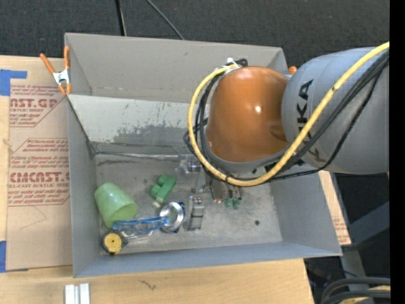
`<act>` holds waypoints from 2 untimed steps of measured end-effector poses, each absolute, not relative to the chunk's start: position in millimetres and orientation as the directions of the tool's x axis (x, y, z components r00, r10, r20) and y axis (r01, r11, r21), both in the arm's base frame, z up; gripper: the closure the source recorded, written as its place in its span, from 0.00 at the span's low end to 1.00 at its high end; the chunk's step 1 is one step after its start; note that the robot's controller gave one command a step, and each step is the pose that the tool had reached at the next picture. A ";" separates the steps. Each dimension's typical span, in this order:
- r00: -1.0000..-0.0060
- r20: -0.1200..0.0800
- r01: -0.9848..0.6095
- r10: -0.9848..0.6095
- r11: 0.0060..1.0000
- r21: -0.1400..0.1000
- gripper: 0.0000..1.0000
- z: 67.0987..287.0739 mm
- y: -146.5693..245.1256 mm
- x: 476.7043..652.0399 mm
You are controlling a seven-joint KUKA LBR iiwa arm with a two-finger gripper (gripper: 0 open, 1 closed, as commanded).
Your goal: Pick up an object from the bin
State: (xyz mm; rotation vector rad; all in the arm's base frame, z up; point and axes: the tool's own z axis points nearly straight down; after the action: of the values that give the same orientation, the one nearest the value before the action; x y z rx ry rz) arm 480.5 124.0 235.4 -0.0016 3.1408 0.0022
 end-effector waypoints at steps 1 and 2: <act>-0.984 0.006 -0.181 -0.181 0.984 0.000 0.00 77.5 145.7 501.7; -0.984 0.000 -0.180 -0.180 0.984 0.001 1.00 81.2 145.8 503.3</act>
Offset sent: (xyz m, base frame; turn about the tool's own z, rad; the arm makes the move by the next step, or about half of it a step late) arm 0.0230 0.0218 -0.1535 -0.1805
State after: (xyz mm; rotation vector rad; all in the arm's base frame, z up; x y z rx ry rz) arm 503.3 145.8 81.2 -0.2834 3.1292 0.0009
